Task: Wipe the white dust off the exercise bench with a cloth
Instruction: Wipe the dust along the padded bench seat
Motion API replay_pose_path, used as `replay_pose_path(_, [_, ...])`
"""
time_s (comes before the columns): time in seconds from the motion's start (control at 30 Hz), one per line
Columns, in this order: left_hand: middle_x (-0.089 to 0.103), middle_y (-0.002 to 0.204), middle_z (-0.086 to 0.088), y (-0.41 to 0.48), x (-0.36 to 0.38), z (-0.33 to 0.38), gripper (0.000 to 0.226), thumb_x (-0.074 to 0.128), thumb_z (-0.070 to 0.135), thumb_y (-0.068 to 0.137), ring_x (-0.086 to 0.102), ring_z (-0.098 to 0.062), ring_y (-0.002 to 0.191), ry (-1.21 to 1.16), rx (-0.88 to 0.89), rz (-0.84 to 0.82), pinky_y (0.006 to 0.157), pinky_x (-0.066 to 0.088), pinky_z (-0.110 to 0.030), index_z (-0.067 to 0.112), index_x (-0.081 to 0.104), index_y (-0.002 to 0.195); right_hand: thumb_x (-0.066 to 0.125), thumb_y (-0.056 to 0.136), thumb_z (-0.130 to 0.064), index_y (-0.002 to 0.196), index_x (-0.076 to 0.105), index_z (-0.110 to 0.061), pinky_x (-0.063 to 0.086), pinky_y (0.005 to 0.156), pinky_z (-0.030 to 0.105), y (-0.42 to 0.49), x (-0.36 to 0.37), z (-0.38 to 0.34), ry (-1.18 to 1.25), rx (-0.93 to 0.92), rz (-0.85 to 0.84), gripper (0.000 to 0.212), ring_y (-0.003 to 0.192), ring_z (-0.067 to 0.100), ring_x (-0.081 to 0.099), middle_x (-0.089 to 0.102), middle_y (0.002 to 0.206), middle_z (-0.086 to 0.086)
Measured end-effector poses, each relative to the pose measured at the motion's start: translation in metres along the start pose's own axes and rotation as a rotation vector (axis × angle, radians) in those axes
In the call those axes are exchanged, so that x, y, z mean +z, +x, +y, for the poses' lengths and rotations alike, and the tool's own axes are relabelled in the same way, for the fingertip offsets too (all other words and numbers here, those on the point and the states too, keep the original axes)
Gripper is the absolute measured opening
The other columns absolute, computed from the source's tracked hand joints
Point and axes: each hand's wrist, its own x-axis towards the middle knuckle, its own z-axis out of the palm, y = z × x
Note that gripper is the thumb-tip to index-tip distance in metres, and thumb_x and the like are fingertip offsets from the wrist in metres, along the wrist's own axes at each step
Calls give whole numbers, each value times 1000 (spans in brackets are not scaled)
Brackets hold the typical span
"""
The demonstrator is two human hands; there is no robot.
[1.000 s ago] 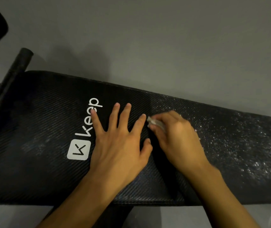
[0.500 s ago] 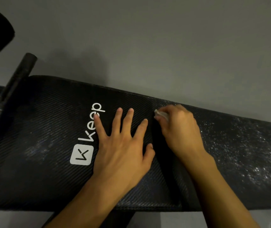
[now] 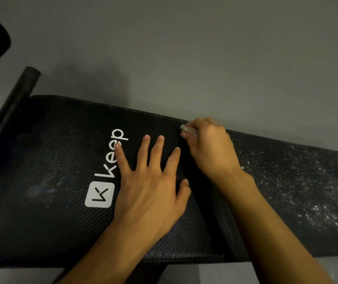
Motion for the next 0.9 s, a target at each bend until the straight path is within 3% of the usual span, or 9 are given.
replay_pose_path(0.1, [39,161,-18,-1,0,0,70,36,57,91,29,-39,152,1,3,1,115,11,-79,21,52,149,60,96,-36,113,68,-24,56,81,46,-24,-5,-2,68,-50,-37,22,96,28,66,65,111,2])
replay_pose_path(0.27, [38,162,-17,0,0,0,69,36,56,91,27,-39,153,10,6,-13,115,11,-79,21,49,150,61,97,-33,115,68,-14,55,84,46,22,0,-2,-37,132,27,27,100,39,65,65,112,15])
replay_pose_path(0.43, [37,162,-16,0,1,-1,71,35,58,91,27,-37,154,8,0,-12,116,11,-77,19,49,149,62,96,-32,113,70,-20,56,83,44,11,6,-21,69,19,-60,23,97,33,67,69,109,9])
replay_pose_path(0.6, [38,162,-16,-1,2,1,73,35,57,92,28,-37,154,15,-1,-5,117,12,-77,16,47,151,60,97,-31,115,68,-15,55,82,42,20,1,-10,-40,134,25,25,100,38,65,66,112,13])
replay_pose_path(0.77, [39,162,-14,-2,2,-1,77,33,59,91,28,-35,154,13,-12,-1,118,13,-75,11,49,149,59,97,-35,114,68,-21,56,82,45,-9,0,-23,62,-20,-67,24,99,32,66,66,111,6])
replay_pose_path(0.9, [38,162,-14,-4,2,0,77,31,59,92,28,-35,154,25,-8,-8,119,13,-74,11,46,151,59,97,-37,115,66,-22,55,80,47,-34,-10,-1,-24,83,-36,24,97,35,65,62,112,5])
